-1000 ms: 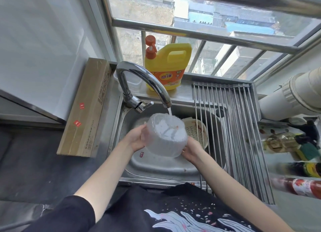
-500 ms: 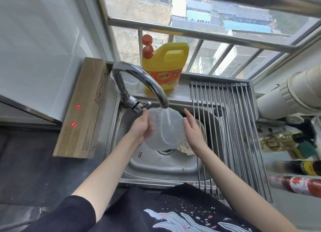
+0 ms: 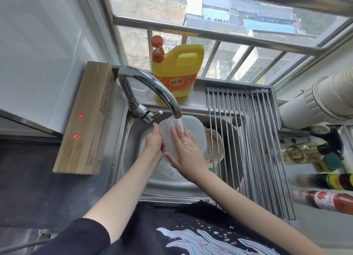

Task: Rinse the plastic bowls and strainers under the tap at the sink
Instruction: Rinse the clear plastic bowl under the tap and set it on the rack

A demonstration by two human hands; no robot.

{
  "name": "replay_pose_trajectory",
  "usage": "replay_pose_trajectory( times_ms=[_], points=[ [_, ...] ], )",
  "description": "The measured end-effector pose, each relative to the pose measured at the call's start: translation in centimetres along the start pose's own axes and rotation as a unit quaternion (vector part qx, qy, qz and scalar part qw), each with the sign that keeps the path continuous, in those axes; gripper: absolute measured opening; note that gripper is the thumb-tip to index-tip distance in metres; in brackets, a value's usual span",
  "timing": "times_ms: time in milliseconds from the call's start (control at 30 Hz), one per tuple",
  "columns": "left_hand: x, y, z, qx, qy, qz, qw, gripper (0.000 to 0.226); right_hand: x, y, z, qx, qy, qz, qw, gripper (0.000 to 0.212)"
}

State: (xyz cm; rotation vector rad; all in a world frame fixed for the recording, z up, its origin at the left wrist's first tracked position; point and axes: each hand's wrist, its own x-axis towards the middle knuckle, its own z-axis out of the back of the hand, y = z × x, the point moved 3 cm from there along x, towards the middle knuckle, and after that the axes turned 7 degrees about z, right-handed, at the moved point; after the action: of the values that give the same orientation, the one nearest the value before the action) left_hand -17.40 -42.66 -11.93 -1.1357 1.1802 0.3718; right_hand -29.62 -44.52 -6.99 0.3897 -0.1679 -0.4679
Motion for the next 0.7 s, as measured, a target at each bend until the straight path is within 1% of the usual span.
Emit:
replay_pose_trajectory(
  times_ms=[67, 133, 233, 267, 300, 333, 367, 433, 467, 533, 567, 634, 700],
  points=[
    [0.2, 0.4, 0.1, -0.027, -0.001, 0.035, 0.999, 0.059, 0.0, -0.2, -0.2, -0.016, -0.050, 0.033, 0.998, 0.064],
    [-0.3, 0.3, 0.1, -0.065, 0.012, 0.084, 0.994, 0.059, 0.0, -0.1, -0.3, -0.026, -0.115, 0.082, 0.990, 0.049],
    [-0.8, 0.2, -0.1, -0.084, 0.053, 0.120, 0.988, 0.060, 0.1, -0.1, 0.0, -0.016, -0.173, 0.147, 0.974, 0.038],
    [-1.0, 0.2, -0.1, -0.082, 0.058, 0.124, 0.987, 0.063, 0.3, -0.2, 0.5, -0.007, -0.175, 0.175, 0.969, 0.035],
    [-1.2, 0.3, 0.0, -0.083, 0.068, 0.126, 0.986, 0.065, 0.6, -0.4, 1.1, -0.001, -0.159, 0.202, 0.966, 0.035],
    [-1.4, 0.4, 0.1, -0.085, 0.071, 0.126, 0.986, 0.066, 1.1, -0.6, 1.7, 0.004, -0.117, 0.218, 0.969, 0.039],
    [-1.2, 0.5, 0.4, -0.078, 0.066, 0.112, 0.988, 0.065, 1.6, -0.9, 2.2, 0.008, -0.052, 0.212, 0.976, 0.049],
    [-0.7, 0.2, 1.2, -0.028, 0.018, 0.049, 0.998, 0.057, 2.7, -1.7, 2.7, 0.005, 0.081, 0.149, 0.986, 0.064],
    [-0.7, -0.3, 1.5, -0.007, -0.003, 0.017, 1.000, 0.053, 3.2, -1.8, 2.9, -0.003, 0.108, 0.124, 0.986, 0.063],
    [-0.5, -0.8, 1.5, -0.012, 0.010, 0.001, 1.000, 0.052, 4.0, -1.8, 3.1, 0.010, 0.108, 0.094, 0.990, 0.054],
    [-0.3, -1.0, 1.4, -0.021, 0.029, 0.000, 0.999, 0.052, 4.5, -1.7, 3.3, 0.008, 0.101, 0.074, 0.992, 0.051],
    [-0.5, -1.0, 1.4, -0.017, 0.062, 0.006, 0.998, 0.056, 5.5, -1.5, 4.0, -0.035, 0.084, 0.011, 0.996, 0.055],
    [-0.2, -0.2, 1.7, 0.002, 0.086, 0.012, 0.996, 0.064, 6.3, -1.7, 5.0, -0.055, 0.095, -0.074, 0.991, 0.061]
  ],
)
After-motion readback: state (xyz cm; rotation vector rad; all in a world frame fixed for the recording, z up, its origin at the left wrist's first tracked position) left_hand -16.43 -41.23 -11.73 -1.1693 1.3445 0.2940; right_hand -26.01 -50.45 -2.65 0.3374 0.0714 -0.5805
